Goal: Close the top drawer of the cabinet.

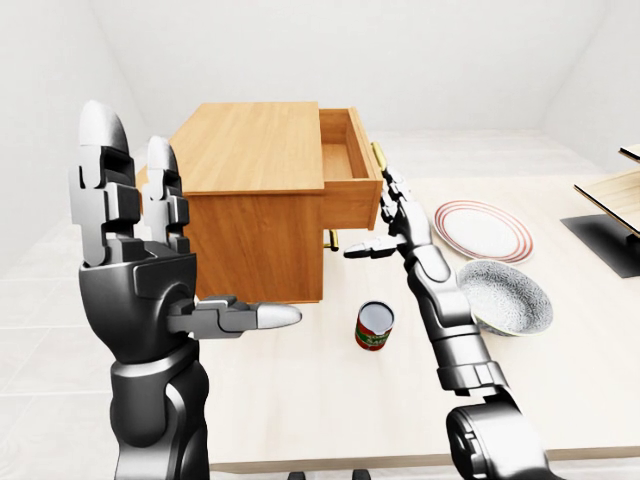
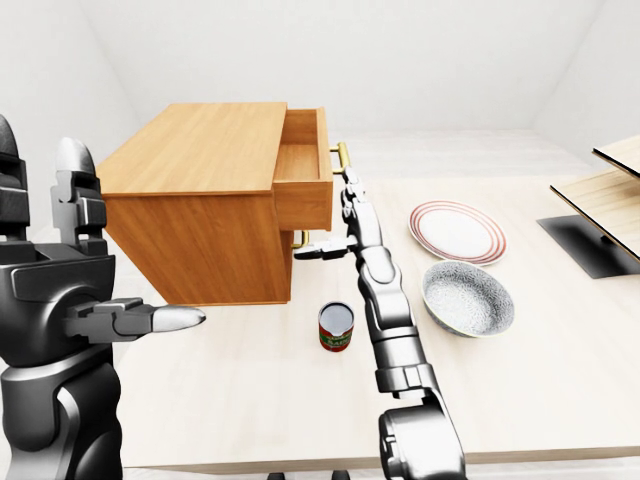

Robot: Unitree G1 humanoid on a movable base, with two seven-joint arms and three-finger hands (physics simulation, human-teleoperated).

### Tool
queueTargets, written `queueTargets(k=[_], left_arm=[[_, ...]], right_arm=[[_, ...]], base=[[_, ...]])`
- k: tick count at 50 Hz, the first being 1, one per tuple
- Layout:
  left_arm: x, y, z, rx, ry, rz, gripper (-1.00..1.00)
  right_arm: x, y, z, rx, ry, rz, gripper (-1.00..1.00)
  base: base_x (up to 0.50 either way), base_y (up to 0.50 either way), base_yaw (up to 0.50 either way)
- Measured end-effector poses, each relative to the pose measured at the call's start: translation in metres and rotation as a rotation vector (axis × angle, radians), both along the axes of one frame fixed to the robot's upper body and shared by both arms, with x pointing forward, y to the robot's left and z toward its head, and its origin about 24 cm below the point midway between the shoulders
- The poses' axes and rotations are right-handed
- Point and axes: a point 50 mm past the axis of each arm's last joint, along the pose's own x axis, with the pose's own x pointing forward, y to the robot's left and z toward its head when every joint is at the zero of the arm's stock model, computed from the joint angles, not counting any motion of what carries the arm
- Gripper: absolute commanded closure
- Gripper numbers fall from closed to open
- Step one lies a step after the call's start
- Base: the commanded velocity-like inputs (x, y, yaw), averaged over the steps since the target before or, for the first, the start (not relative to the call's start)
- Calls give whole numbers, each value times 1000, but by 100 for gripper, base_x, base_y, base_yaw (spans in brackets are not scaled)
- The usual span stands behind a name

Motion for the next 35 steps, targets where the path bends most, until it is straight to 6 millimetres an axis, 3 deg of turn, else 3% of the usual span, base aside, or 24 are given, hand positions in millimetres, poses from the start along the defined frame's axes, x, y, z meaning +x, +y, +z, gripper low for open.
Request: queueTargets(k=[35], left_arm=[[-1,-1,1,1,-5,-5,-100]], right_arm=[[4,26,0,35,-9,80,-100]], base=[[1,0,1]])
